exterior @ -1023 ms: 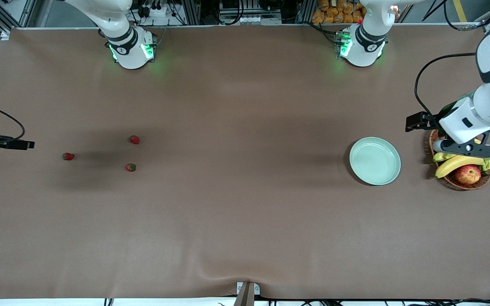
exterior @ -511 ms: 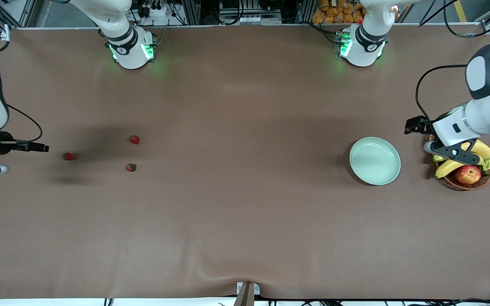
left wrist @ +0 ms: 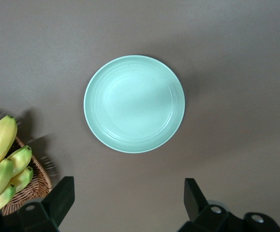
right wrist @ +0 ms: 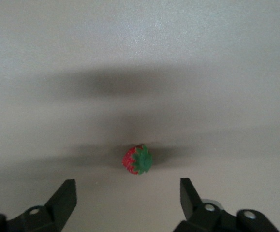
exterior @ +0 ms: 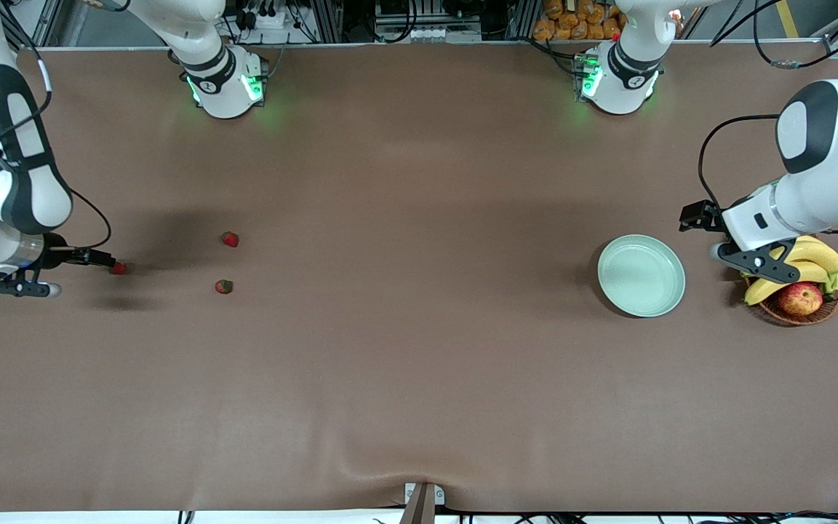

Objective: Collect all strawberries into plate
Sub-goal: 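Lower the right gripper onto a strawberry and close on it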

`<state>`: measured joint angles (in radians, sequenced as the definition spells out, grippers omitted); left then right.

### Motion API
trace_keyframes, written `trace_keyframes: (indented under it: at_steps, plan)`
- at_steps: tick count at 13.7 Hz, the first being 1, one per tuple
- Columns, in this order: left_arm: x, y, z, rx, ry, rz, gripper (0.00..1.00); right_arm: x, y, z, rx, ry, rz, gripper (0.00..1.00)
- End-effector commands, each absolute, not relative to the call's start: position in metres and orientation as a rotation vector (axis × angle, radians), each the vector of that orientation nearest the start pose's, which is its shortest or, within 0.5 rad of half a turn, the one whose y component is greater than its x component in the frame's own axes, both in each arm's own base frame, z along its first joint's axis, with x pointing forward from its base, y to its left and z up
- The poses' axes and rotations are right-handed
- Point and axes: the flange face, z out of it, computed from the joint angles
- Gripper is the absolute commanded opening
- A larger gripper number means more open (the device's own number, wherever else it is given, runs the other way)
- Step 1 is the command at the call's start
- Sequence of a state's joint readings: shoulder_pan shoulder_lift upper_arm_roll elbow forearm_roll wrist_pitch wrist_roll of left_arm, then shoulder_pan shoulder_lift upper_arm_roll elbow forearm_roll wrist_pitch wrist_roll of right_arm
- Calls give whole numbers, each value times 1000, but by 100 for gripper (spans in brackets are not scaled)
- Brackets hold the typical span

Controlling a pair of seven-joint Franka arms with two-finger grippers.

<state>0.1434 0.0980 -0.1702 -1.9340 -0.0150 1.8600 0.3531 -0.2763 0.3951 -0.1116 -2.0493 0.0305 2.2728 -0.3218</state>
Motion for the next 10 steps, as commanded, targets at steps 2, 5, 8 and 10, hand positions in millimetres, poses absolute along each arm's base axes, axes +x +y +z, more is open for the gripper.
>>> trace_keyframes:
  at_steps: [2, 5, 8, 10]
  plan:
    - [568, -41, 406, -3108, 671, 228, 83, 536, -218, 205, -3103, 74, 228, 76]
    - [568, -66, 399, -3112, 637, 247, 79, 533, -226, 194, -3104, 74, 215, 76]
    - [569, -104, 394, -3115, 611, 258, 79, 534, -223, 181, -3110, 65, 204, 71]
    - [567, -129, 393, -3126, 521, 259, 80, 530, -221, 174, -3100, 68, 231, 64]
